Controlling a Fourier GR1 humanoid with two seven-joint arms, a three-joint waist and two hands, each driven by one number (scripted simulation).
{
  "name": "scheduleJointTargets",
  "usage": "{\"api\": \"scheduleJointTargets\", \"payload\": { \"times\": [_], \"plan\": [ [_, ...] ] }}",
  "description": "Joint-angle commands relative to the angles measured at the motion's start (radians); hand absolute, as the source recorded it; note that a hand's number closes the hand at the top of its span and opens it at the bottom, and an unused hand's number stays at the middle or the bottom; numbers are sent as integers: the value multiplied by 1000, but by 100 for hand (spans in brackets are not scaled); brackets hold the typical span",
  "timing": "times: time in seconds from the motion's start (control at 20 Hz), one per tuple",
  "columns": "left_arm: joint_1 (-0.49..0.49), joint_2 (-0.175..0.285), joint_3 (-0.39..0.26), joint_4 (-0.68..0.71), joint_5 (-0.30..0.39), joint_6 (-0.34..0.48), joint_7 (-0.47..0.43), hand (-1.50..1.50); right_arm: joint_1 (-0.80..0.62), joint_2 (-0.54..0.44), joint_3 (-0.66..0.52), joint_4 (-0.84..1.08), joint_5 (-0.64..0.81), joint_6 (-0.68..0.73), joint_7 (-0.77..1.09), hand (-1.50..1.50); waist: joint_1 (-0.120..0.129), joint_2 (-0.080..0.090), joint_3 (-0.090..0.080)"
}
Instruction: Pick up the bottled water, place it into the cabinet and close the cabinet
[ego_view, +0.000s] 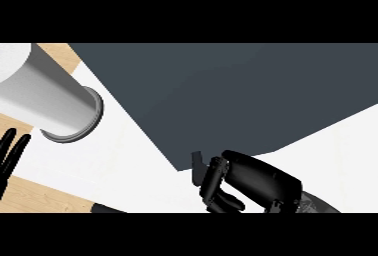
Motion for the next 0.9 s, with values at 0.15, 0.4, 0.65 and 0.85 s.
{"api": "scheduleJointTargets", "payload": {
  "times": [0.15,0.4,0.65,0.85],
  "plan": [
    [22,-3,16,36,8,-21,-10,-150,-313,138,-92,304,54,-183,89,150,-13,-7,6],
    [29,2,30,36,8,-31,-13,-150,-497,141,-193,511,109,-338,45,150,-37,-6,10],
    [35,-2,42,31,24,-34,-14,-150,-624,142,-231,646,112,-480,6,150,-49,-7,12],
    [47,-8,54,51,28,-49,-26,-150,-630,142,-255,712,82,-550,-33,150,-63,-3,13]
  ]
}}
